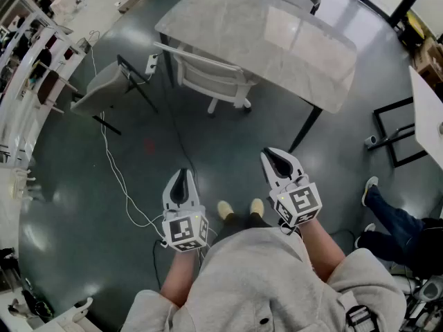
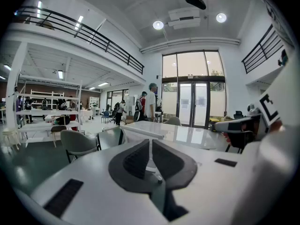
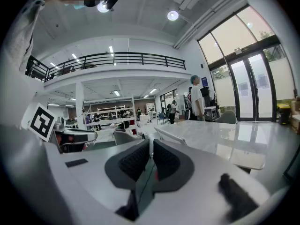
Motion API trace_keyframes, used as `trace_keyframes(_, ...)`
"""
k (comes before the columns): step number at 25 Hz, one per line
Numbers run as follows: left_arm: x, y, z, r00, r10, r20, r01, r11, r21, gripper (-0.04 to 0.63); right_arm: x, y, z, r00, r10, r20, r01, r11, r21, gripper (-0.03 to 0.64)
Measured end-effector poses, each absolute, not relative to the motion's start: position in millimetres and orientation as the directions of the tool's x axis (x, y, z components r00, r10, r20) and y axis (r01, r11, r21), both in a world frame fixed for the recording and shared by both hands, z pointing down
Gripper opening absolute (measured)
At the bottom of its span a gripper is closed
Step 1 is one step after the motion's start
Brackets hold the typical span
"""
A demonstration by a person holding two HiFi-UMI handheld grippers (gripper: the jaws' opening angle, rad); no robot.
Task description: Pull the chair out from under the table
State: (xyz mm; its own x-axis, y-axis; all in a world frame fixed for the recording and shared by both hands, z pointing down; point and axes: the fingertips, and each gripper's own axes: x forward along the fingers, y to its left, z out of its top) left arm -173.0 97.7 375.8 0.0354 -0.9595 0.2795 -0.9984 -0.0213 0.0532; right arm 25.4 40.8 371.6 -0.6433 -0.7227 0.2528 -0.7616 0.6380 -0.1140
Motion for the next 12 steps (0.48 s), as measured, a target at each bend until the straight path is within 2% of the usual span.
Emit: trace_keyframes(12,-178.3,93.2,371.7,0.03,-0.95,0.311,-0.999,-0.022,0.03,0.031,20.1,37.8,360.7,-0.626,-0.744,0.234,-0.777,0.618,-0.115,0.04)
